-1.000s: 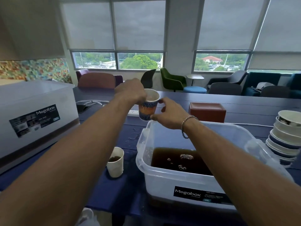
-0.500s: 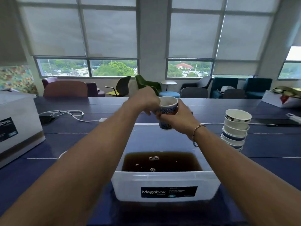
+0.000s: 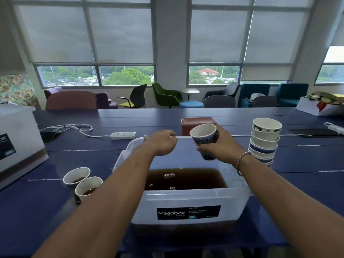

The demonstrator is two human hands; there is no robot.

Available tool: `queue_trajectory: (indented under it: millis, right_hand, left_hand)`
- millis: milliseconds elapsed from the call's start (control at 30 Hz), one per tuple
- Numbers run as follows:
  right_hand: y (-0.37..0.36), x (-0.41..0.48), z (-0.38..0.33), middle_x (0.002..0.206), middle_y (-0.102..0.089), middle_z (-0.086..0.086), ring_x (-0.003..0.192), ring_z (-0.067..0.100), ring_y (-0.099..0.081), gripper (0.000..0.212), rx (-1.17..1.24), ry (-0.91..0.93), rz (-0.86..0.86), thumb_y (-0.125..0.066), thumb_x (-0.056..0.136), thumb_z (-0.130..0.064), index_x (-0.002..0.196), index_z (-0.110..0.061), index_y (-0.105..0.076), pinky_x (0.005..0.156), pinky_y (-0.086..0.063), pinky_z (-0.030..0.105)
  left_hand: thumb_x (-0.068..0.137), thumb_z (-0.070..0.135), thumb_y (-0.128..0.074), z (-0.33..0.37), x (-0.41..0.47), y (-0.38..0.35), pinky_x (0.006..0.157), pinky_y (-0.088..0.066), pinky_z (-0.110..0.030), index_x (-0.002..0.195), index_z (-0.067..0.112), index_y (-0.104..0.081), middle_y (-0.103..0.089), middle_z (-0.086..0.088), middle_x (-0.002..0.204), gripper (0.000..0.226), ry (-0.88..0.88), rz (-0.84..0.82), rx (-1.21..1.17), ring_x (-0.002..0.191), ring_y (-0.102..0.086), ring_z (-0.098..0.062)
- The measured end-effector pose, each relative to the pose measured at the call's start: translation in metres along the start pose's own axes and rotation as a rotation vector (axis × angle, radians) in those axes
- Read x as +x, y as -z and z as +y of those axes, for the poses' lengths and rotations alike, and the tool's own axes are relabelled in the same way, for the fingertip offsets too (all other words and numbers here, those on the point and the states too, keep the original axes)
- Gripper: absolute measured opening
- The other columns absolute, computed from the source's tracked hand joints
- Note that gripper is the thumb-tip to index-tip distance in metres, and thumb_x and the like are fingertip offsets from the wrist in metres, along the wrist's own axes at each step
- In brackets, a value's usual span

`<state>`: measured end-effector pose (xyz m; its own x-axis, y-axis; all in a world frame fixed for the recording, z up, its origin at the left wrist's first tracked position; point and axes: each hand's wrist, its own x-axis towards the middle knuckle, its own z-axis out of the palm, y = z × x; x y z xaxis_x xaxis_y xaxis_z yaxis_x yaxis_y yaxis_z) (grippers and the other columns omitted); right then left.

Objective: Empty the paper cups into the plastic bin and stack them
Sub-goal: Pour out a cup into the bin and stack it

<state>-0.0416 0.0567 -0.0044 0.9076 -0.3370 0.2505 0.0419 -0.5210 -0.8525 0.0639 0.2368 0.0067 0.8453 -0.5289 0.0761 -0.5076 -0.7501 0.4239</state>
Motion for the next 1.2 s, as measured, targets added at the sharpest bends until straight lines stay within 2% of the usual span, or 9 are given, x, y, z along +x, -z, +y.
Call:
queue_trajectory:
  millis: [300, 333, 433, 500, 667, 800, 900, 1067, 1200]
  right_hand:
    - [-0.004, -0.003, 0.004, 0.118, -0.055, -0.004, 0.105, 0.019, -0.055, 0.074, -0.208, 0.069, -0.013, -0.084, 0.070, -0.025, 0.131, -0.028, -0.043, 0.066, -0.049, 0.019]
    - [-0.003, -0.004, 0.004, 0.118, -0.055, -0.004, 0.105, 0.019, -0.054, 0.074, -0.233, 0.074, -0.009, -0.084, 0.069, -0.026, 0.131, -0.028, -0.042, 0.066, -0.050, 0.021]
    - [-0.004, -0.006, 0.004, 0.118, -0.056, -0.004, 0.104, 0.021, -0.056, 0.074, -0.328, 0.093, -0.009, -0.084, 0.068, -0.029, 0.129, -0.030, -0.042, 0.082, -0.057, 0.040]
    - [-0.004, -0.006, 0.005, 0.117, -0.057, -0.003, 0.101, 0.023, -0.058, 0.072, -0.377, 0.097, -0.019, -0.083, 0.067, -0.031, 0.126, -0.030, -0.042, 0.082, -0.058, 0.045]
    - [-0.006, -0.006, 0.003, 0.118, -0.060, -0.001, 0.103, 0.025, -0.057, 0.069, -0.498, 0.141, -0.028, -0.083, 0.067, -0.035, 0.123, -0.029, -0.044, 0.087, -0.053, 0.043]
    - [-0.009, -0.007, 0.003, 0.108, -0.062, -0.003, 0.092, 0.023, -0.055, 0.059, -0.589, 0.180, -0.028, -0.081, 0.068, -0.034, 0.115, -0.027, -0.046, 0.074, -0.044, 0.031]
    - [-0.011, -0.008, 0.002, 0.103, -0.061, -0.004, 0.086, 0.020, -0.052, 0.056, -0.661, 0.201, -0.030, -0.079, 0.070, -0.036, 0.113, -0.027, -0.045, 0.072, -0.040, 0.029]
    - [-0.011, -0.011, 0.001, 0.103, -0.063, -0.002, 0.084, 0.019, -0.054, 0.054, -0.765, 0.225, -0.043, -0.077, 0.073, -0.040, 0.114, -0.027, -0.044, 0.073, -0.046, 0.032]
    - [-0.012, -0.012, -0.001, 0.108, -0.063, 0.000, 0.092, 0.021, -0.059, 0.056, -0.816, 0.229, -0.049, -0.076, 0.073, -0.040, 0.117, -0.026, -0.043, 0.082, -0.053, 0.040]
  left_hand:
    - [0.104, 0.042, -0.037, -0.015, -0.008, 0.001, 0.117, -0.010, -0.064, 0.147, 0.035, -0.039, -0.030, 0.000, 0.159, 0.044, 0.028, -0.004, 0.052, 0.147, -0.025, -0.028]
    - [0.104, 0.043, -0.038, -0.016, -0.008, 0.001, 0.117, -0.009, -0.064, 0.147, 0.035, -0.039, -0.030, 0.000, 0.160, 0.045, 0.031, -0.003, 0.061, 0.147, -0.023, -0.028]
    - [0.102, 0.045, -0.042, -0.017, -0.008, 0.001, 0.117, -0.008, -0.065, 0.148, 0.037, -0.036, -0.027, -0.001, 0.161, 0.048, 0.041, -0.014, 0.094, 0.148, -0.020, -0.029]
    - [0.101, 0.046, -0.044, -0.016, -0.009, 0.000, 0.117, -0.011, -0.064, 0.149, 0.037, -0.034, -0.026, -0.001, 0.162, 0.050, 0.043, -0.017, 0.105, 0.149, -0.020, -0.030]
    - [0.101, 0.042, -0.044, -0.014, -0.011, -0.002, 0.118, -0.014, -0.061, 0.153, 0.034, -0.029, -0.022, -0.001, 0.163, 0.054, 0.029, -0.019, 0.144, 0.150, -0.016, -0.030]
    - [0.101, 0.041, -0.045, -0.017, -0.008, -0.003, 0.118, -0.016, -0.060, 0.152, 0.033, -0.029, -0.023, 0.000, 0.162, 0.054, 0.019, -0.016, 0.137, 0.150, -0.017, -0.029]
    - [0.101, 0.042, -0.046, -0.018, -0.008, -0.002, 0.118, -0.016, -0.060, 0.153, 0.033, -0.029, -0.023, 0.000, 0.163, 0.055, 0.020, -0.016, 0.140, 0.150, -0.016, -0.029]
    - [0.100, 0.041, -0.047, -0.017, -0.008, -0.004, 0.118, -0.016, -0.060, 0.154, 0.032, -0.026, -0.020, -0.001, 0.163, 0.059, 0.014, -0.028, 0.155, 0.151, -0.014, -0.029]
    - [0.100, 0.040, -0.048, -0.015, -0.008, -0.004, 0.118, -0.016, -0.060, 0.154, 0.032, -0.024, -0.019, -0.001, 0.164, 0.060, 0.020, -0.031, 0.162, 0.151, -0.012, -0.029]
